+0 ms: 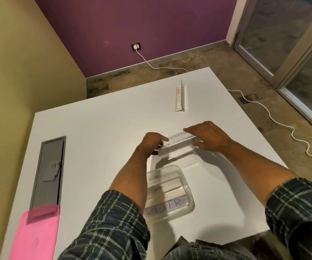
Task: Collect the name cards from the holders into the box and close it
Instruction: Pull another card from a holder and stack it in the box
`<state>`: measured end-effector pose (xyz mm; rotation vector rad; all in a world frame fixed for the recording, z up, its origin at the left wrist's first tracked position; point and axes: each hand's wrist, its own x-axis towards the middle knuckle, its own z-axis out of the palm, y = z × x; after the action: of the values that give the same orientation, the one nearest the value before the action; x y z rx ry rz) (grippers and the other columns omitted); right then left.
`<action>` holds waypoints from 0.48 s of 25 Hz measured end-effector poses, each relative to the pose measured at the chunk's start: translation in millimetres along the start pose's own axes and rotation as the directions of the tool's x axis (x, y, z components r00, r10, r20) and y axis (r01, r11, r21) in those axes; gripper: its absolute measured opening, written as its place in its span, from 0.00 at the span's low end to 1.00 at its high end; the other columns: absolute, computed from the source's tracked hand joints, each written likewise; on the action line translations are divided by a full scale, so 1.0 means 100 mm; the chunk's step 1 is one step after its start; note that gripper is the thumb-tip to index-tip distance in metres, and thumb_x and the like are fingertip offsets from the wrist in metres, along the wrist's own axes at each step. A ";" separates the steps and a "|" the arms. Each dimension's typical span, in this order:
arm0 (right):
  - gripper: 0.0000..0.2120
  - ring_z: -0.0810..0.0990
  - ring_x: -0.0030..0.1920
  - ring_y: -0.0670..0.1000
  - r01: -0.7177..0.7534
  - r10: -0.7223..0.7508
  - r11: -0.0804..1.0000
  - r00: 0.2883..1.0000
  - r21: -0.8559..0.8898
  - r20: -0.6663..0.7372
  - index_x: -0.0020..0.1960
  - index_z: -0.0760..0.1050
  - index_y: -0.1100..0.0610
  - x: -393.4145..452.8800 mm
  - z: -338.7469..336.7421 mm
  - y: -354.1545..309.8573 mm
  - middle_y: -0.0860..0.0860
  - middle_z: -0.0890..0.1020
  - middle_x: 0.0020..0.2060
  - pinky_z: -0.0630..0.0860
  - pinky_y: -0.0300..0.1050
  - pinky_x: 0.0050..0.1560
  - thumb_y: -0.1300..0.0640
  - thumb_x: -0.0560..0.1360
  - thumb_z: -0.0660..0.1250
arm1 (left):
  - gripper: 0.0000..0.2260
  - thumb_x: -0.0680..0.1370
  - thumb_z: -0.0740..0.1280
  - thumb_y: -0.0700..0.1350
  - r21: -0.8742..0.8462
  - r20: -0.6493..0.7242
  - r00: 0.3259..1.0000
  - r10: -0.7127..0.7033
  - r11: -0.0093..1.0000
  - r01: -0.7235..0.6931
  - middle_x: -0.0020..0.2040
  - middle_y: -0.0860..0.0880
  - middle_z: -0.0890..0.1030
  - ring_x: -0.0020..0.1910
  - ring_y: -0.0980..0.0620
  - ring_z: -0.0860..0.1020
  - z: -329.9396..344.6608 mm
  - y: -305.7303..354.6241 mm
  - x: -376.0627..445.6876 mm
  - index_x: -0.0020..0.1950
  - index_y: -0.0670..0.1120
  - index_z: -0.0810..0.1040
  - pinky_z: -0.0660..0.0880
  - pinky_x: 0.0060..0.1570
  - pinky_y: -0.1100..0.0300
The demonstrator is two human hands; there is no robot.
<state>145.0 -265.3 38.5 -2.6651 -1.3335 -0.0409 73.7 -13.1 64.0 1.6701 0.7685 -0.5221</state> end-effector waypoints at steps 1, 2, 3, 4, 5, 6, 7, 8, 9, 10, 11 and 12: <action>0.33 0.80 0.59 0.54 0.053 -0.053 0.999 0.999 -0.010 0.014 0.72 0.72 0.51 0.01 -0.02 -0.10 0.50 0.81 0.63 0.74 0.53 0.58 0.51 0.69 0.76 | 0.08 0.73 0.70 0.39 0.011 -0.001 1.000 -0.004 1.000 0.004 0.37 0.47 0.74 0.30 0.51 0.69 -0.09 -0.08 -0.07 0.49 0.40 0.85 0.72 0.33 0.60; 0.34 0.80 0.58 0.53 0.103 -0.103 0.995 0.994 -0.018 0.033 0.73 0.71 0.51 0.03 -0.02 -0.19 0.49 0.81 0.61 0.74 0.52 0.57 0.48 0.69 0.76 | 0.05 0.72 0.71 0.39 0.013 -0.001 1.000 -0.008 1.000 0.008 0.37 0.48 0.74 0.30 0.51 0.69 -0.18 -0.17 -0.15 0.47 0.41 0.85 0.72 0.32 0.60; 0.34 0.80 0.55 0.53 0.154 -0.153 0.988 0.987 -0.018 0.046 0.73 0.70 0.51 0.05 -0.02 -0.28 0.48 0.82 0.59 0.74 0.51 0.55 0.45 0.69 0.75 | 0.03 0.72 0.72 0.40 0.013 -0.001 1.000 -0.012 1.000 0.012 0.37 0.47 0.73 0.30 0.51 0.70 -0.26 -0.25 -0.22 0.44 0.42 0.83 0.72 0.31 0.61; 0.34 0.80 0.52 0.52 0.198 -0.197 0.980 0.979 -0.006 0.059 0.72 0.71 0.52 0.06 -0.01 -0.36 0.47 0.83 0.55 0.73 0.49 0.52 0.44 0.69 0.75 | 0.02 0.73 0.71 0.40 0.014 0.006 1.000 -0.019 1.000 0.019 0.37 0.47 0.73 0.31 0.50 0.71 -0.33 -0.32 -0.29 0.43 0.42 0.82 0.73 0.30 0.61; 0.33 0.81 0.48 0.52 0.243 -0.244 0.970 0.968 0.015 0.066 0.71 0.72 0.53 0.08 0.00 -0.46 0.46 0.83 0.50 0.73 0.47 0.49 0.43 0.69 0.75 | 0.02 0.74 0.70 0.39 0.023 0.020 0.999 -0.032 0.999 0.032 0.37 0.47 0.73 0.32 0.50 0.73 -0.41 -0.42 -0.36 0.43 0.42 0.82 0.74 0.30 0.61; 0.32 0.81 0.44 0.52 0.291 -0.293 0.956 0.953 0.040 0.071 0.69 0.74 0.54 0.08 0.00 -0.56 0.47 0.83 0.47 0.73 0.46 0.46 0.43 0.69 0.75 | 0.03 0.75 0.69 0.39 0.053 0.038 0.998 -0.047 0.998 0.045 0.37 0.46 0.73 0.34 0.49 0.74 -0.48 -0.50 -0.44 0.44 0.41 0.82 0.75 0.31 0.60; 0.31 0.81 0.42 0.53 0.341 -0.346 0.937 0.935 0.069 0.076 0.68 0.75 0.56 0.08 0.01 -0.65 0.48 0.82 0.45 0.73 0.46 0.43 0.42 0.70 0.75 | 0.04 0.75 0.68 0.39 0.129 0.053 0.997 -0.053 0.991 0.046 0.38 0.46 0.75 0.36 0.48 0.75 -0.55 -0.58 -0.50 0.44 0.42 0.83 0.75 0.32 0.60; 0.31 0.80 0.41 0.53 0.383 -0.393 0.918 0.915 0.103 0.093 0.68 0.75 0.57 0.07 0.02 -0.75 0.49 0.82 0.44 0.74 0.46 0.43 0.41 0.71 0.74 | 0.07 0.76 0.67 0.38 0.251 0.064 0.997 -0.047 0.967 0.029 0.40 0.46 0.78 0.38 0.47 0.76 -0.62 -0.66 -0.55 0.45 0.43 0.85 0.75 0.32 0.61; 0.31 0.80 0.42 0.54 0.411 -0.427 0.901 0.896 0.139 0.120 0.68 0.74 0.57 0.06 0.05 -0.85 0.49 0.82 0.44 0.74 0.46 0.43 0.40 0.72 0.72 | 0.09 0.76 0.65 0.37 0.396 0.082 0.996 -0.033 0.918 -0.003 0.43 0.46 0.81 0.39 0.47 0.77 -0.69 -0.72 -0.59 0.46 0.44 0.86 0.75 0.33 0.61; 0.31 0.80 0.44 0.54 0.426 -0.452 0.888 0.880 0.174 0.149 0.68 0.73 0.56 0.04 0.08 -0.93 0.50 0.82 0.46 0.75 0.47 0.44 0.38 0.73 0.70 | 0.11 0.77 0.64 0.36 0.521 0.106 0.994 -0.030 0.853 -0.029 0.46 0.45 0.83 0.40 0.48 0.78 -0.73 -0.78 -0.63 0.48 0.45 0.86 0.75 0.35 0.61; 0.30 0.80 0.45 0.54 0.432 -0.467 0.878 0.866 0.204 0.178 0.68 0.73 0.56 0.01 0.12 -1.01 0.50 0.82 0.47 0.75 0.47 0.45 0.38 0.73 0.69 | 0.12 0.77 0.63 0.36 0.603 0.121 0.992 -0.039 0.797 -0.042 0.50 0.44 0.85 0.41 0.48 0.78 -0.76 -0.82 -0.69 0.50 0.45 0.86 0.75 0.38 0.60; 0.30 0.80 0.47 0.54 0.428 -0.473 0.874 0.857 0.228 0.204 0.68 0.72 0.55 -0.02 0.15 -1.07 0.50 0.81 0.48 0.75 0.47 0.45 0.37 0.73 0.68 | 0.12 0.78 0.63 0.38 0.639 0.126 0.990 -0.060 0.768 -0.035 0.53 0.43 0.85 0.42 0.48 0.79 -0.78 -0.84 -0.73 0.53 0.43 0.86 0.74 0.42 0.59</action>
<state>57.5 -201.2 37.2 -2.2095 -1.9234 0.3587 -42.5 56.9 76.1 2.2291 0.5171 -0.9846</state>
